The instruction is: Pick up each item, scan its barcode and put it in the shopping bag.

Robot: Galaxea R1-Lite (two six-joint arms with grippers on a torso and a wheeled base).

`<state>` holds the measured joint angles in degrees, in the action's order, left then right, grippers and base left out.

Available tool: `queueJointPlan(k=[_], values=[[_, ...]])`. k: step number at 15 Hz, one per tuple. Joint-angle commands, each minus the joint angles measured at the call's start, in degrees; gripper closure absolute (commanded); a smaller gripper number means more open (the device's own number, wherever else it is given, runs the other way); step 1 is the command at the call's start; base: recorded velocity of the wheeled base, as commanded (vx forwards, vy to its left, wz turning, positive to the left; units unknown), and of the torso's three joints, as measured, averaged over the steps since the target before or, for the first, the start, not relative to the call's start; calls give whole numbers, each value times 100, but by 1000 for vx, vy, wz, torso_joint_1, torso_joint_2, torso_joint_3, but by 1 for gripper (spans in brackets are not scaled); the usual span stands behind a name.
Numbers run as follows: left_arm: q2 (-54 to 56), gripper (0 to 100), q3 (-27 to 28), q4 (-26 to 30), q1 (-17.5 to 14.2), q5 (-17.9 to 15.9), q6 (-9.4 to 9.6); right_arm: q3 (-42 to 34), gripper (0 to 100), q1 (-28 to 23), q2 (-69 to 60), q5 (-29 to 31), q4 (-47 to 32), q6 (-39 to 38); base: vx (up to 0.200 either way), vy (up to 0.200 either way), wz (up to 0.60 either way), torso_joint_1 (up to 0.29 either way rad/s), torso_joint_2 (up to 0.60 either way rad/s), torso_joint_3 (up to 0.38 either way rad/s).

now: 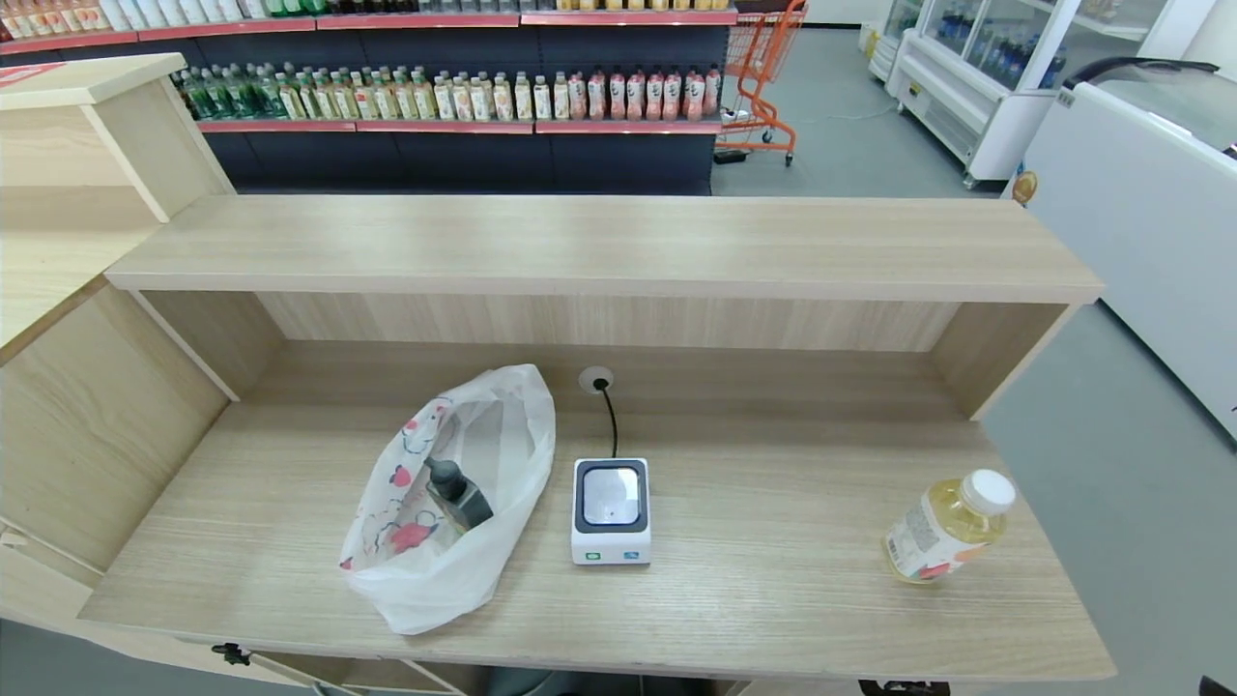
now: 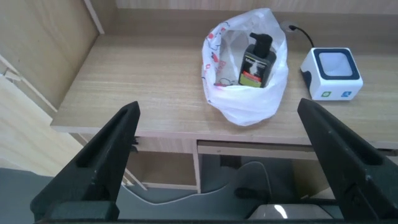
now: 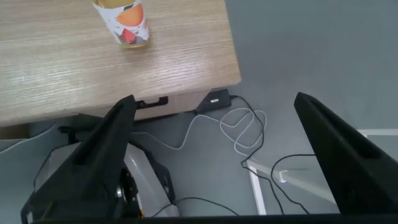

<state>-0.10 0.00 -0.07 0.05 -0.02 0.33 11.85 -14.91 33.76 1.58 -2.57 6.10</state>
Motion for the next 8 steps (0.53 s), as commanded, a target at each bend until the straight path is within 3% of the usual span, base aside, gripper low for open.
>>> queueJointPlan(k=[1,5,8], values=[[1,0,0,-1,13,2,2,2,0,-3,184,-9,-6,6,0,0,0,0,0,0],[1,0,0,-1,13,2,2,19,0,-56,1230,518,55,-12,0,0,0,0,0,0],[1,0,0,-1,13,2,2,248,0,-91,2663,949,908,-469,0,0,0,0,0,0]])
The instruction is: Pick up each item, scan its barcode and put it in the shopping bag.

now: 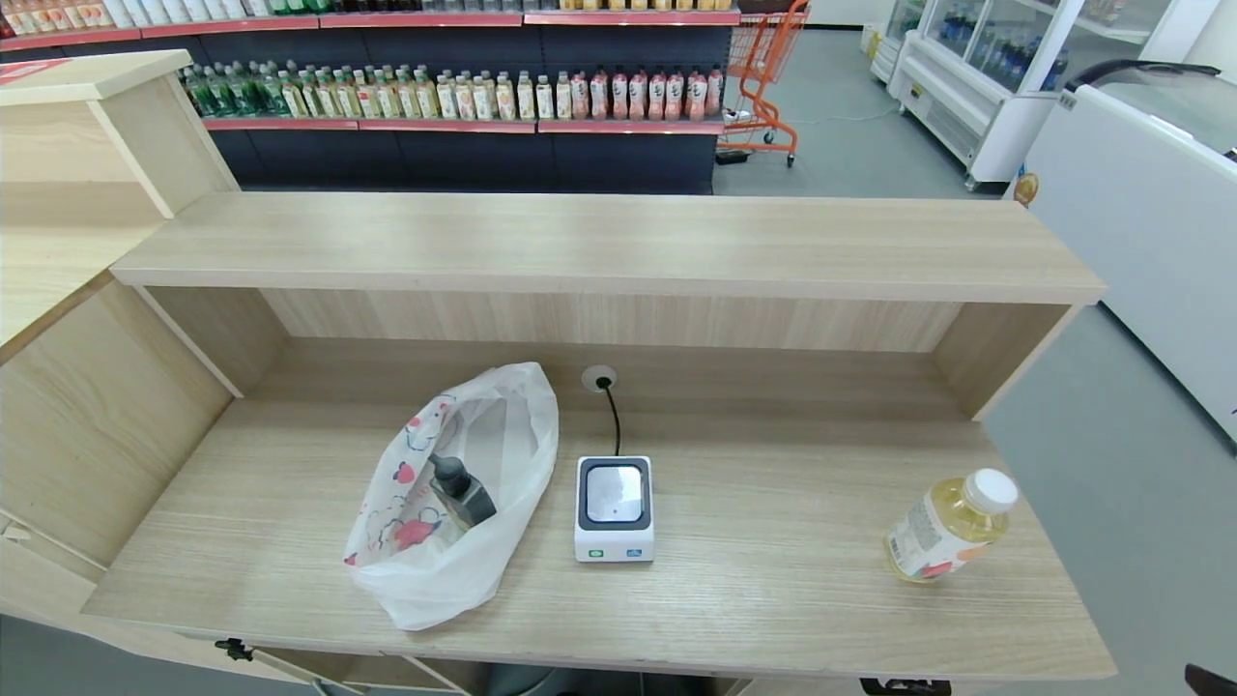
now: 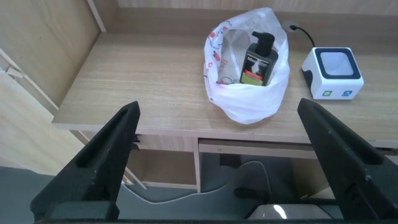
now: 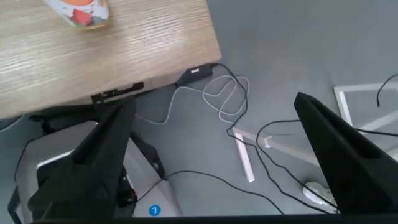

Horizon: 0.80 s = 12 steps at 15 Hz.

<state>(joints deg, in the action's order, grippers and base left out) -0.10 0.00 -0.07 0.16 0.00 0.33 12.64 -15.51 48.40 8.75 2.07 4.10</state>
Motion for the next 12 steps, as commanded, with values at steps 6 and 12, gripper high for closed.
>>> queueJointPlan(k=[6,12], values=[[1,0,0,-1,2,0,2,186,0,338,3176,74,1999,-541,0,0,0,0,0,0],[1,0,0,-1,2,0,2,283,0,1217,4617,30,3546,-559,0,0,0,0,0,0]])
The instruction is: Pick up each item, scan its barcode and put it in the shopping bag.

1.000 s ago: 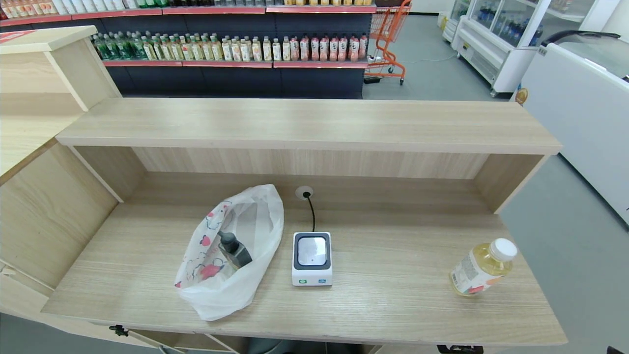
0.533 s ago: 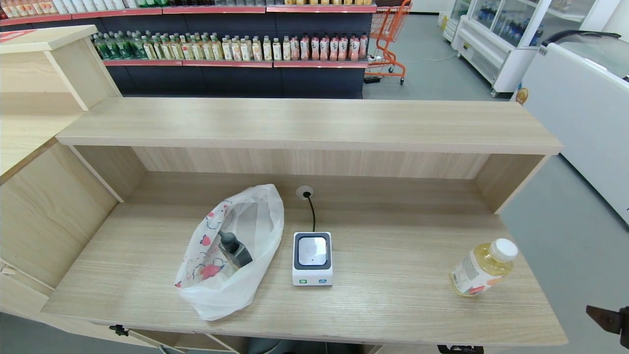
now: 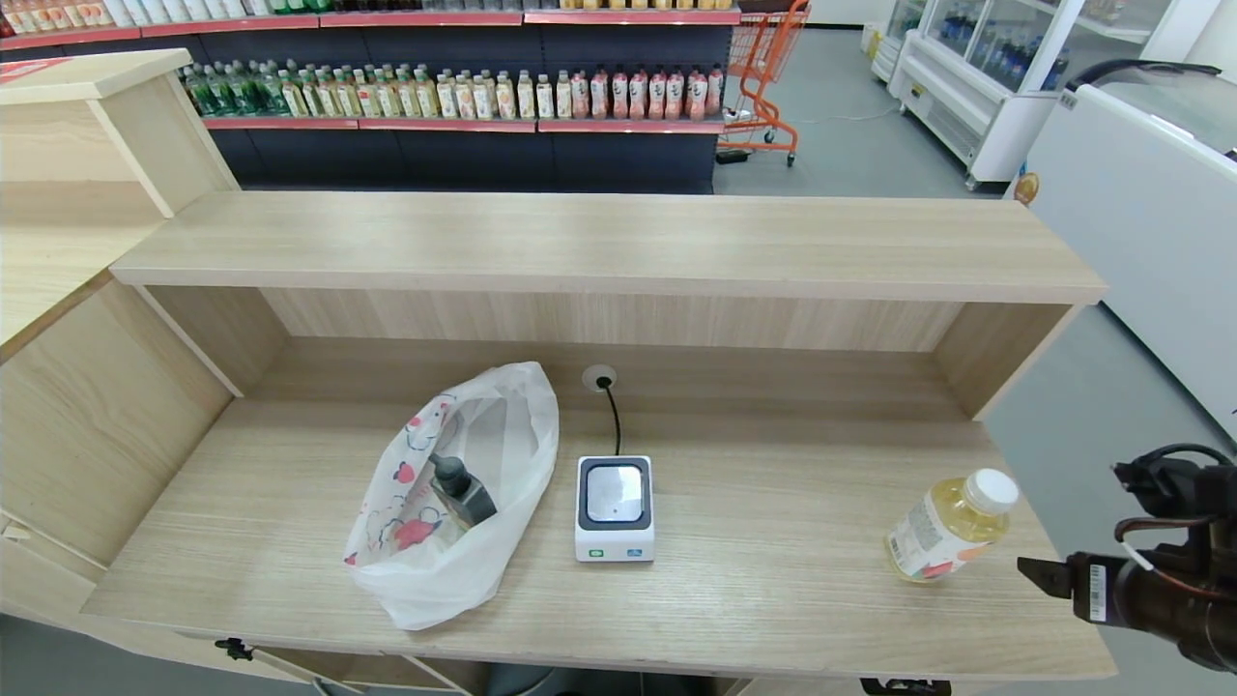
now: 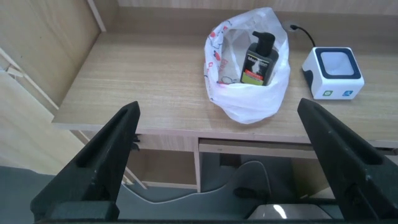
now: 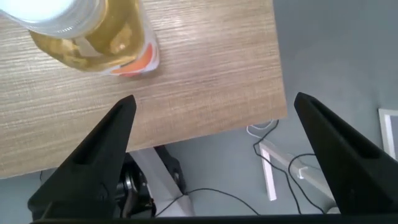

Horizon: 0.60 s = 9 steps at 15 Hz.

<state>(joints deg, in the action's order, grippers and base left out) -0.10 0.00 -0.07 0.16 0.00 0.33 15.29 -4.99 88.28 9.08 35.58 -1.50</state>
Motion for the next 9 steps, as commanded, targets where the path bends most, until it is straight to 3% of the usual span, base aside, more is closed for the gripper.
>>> queueJointPlan(k=[1,9], values=[[1,0,0,-1,-7,0,2,18,0,173,840,-3,370,9,0,0,0,0,0,0],[1,0,0,-1,2,0,2,132,0,551,2035,-434,1908,27,0,0,0,0,0,0]])
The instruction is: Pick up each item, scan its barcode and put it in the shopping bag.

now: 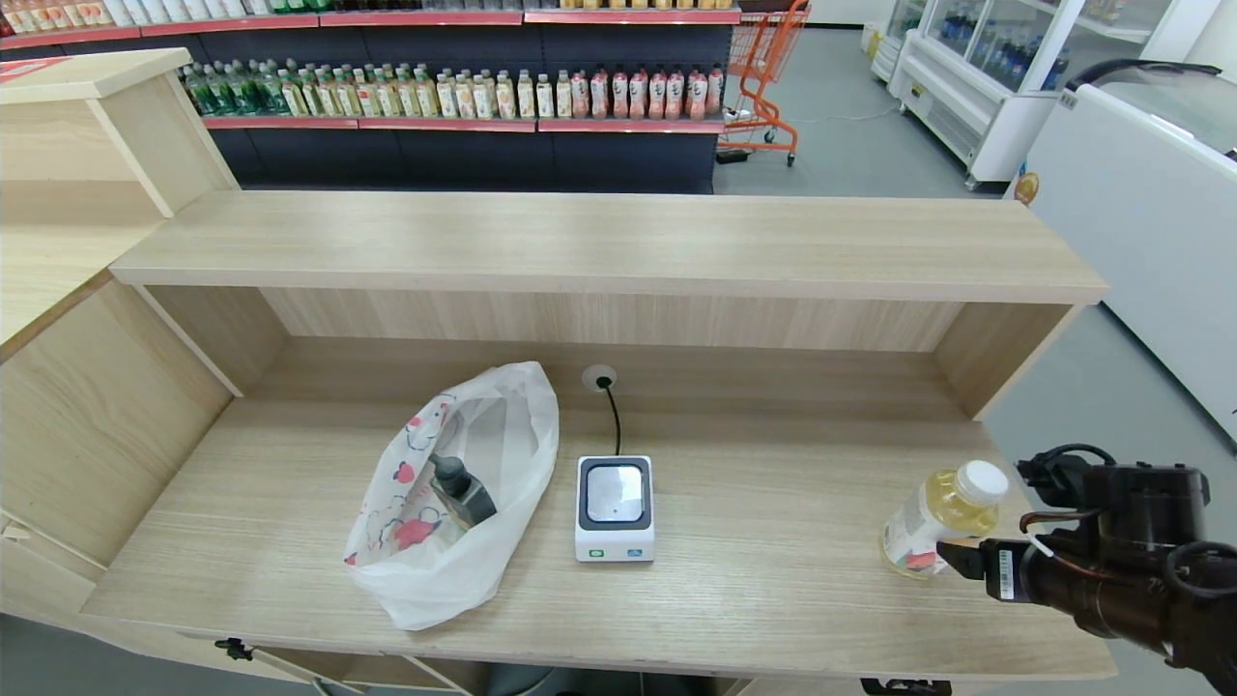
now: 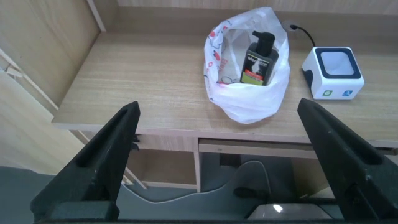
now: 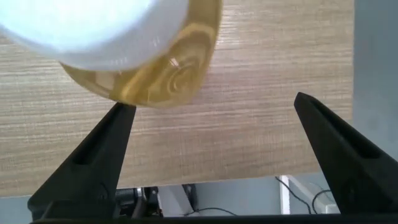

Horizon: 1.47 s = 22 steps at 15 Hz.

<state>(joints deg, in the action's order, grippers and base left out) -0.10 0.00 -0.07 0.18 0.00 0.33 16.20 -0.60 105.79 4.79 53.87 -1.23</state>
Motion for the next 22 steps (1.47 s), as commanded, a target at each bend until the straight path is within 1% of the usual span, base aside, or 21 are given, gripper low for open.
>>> queueJointPlan(k=[1,3,6,8,10,12,13,16,22], values=[[1,0,0,-1,-9,0,2,94,0,183,328,-40,212,0,0,0,0,0,0,0],[1,0,0,-1,-1,0,2,120,0,332,355,-215,493,-9,0,0,0,0,0,0],[1,0,0,-1,-1,0,2,129,0,420,390,-251,519,-53,0,0,0,0,0,0],[1,0,0,-1,-1,0,2,138,0,578,557,-198,765,-431,0,0,0,0,0,0],[1,0,0,-1,-1,0,2,111,0,728,820,101,1240,-738,0,0,0,0,0,0],[1,0,0,-1,-9,0,2,103,0,1000,996,479,1433,-1134,0,0,0,0,0,0],[1,0,0,-1,-1,0,2,111,0,1088,1093,620,1530,-1186,0,0,0,0,0,0],[1,0,0,-1,-1,0,2,138,0,1185,1462,769,2233,-1169,0,0,0,0,0,0],[1,0,0,-1,-1,0,2,261,0,1158,1805,769,2840,-817,0,0,0,0,0,0]])
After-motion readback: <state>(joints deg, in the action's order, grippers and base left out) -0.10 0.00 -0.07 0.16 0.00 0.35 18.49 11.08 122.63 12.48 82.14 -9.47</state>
